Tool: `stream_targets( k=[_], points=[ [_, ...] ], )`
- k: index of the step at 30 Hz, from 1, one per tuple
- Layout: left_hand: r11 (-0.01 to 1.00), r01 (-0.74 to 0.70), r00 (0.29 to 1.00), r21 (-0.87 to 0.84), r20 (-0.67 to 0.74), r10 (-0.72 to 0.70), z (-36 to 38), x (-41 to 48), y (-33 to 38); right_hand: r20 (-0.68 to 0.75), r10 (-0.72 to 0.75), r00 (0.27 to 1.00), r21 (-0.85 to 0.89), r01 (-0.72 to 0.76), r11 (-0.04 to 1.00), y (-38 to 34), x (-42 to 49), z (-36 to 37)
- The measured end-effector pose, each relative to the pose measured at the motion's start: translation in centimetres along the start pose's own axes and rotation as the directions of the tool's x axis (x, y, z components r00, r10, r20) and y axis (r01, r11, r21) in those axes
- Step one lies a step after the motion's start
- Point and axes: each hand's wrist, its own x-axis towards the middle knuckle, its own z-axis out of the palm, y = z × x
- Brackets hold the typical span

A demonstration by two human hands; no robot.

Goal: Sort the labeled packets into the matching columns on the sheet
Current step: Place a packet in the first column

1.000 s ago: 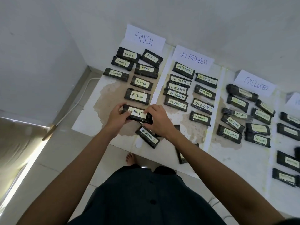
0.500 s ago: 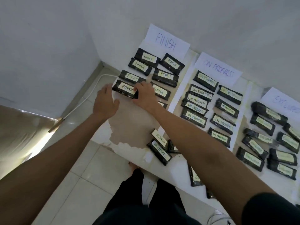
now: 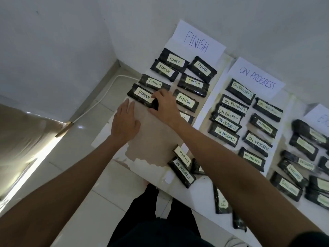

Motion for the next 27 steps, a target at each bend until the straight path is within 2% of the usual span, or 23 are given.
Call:
stream_targets(
  k=[4,6,8,10,13,15,18,22,27],
  points=[
    [0.99,-0.1,0.994,-0.099,0.035,0.104,0.1,-1.5,0.7,-0.09,-0.08,0.993,0.079,0.087,0.993,0.5,-2.6,-1.7],
    [0.98,-0.137,0.989,-0.143,0.04,0.144,0.5,-2.5,1.2,-0.085,-0.074,0.994,0.136,0.085,0.987,1.0,-4.9,-3.0],
    [0.97,-0.151,0.986,-0.19,0.042,0.162,1.1,-3.6,1.8,-0.021,-0.023,0.999,0.194,0.027,0.981,1.6,-7.5,-4.5],
    [0.955,-0.166,0.982,-0.244,0.044,0.182,1.8,-4.8,2.5,0.122,0.071,0.99,0.23,-0.098,0.968,2.2,-10.4,-5.8],
    [0.937,-0.169,0.978,-0.306,0.067,0.199,2.9,-6.7,3.9,0.372,0.241,0.896,0.128,-0.307,0.943,2.6,-14.6,-6.8],
    [0.932,-0.18,0.973,-0.315,0.08,0.215,3.9,-8.0,4.6,0.447,0.317,0.836,0.074,-0.388,0.919,2.9,-16.8,-6.5],
    [0.911,-0.167,0.967,-0.377,0.116,0.225,4.9,-9.6,5.6,0.426,0.377,0.823,0.128,-0.467,0.875,2.7,-18.2,-5.9],
    [0.833,-0.104,0.956,-0.543,0.175,0.233,4.9,-11.1,7.9,0.458,0.419,0.784,0.125,-0.523,0.843,2.5,-17.9,-5.2],
    [0.807,-0.082,0.96,-0.585,0.171,0.222,4.2,-11.6,8.9,0.422,0.496,0.759,0.251,-0.624,0.74,2.6,-16.7,-6.0]
  ],
)
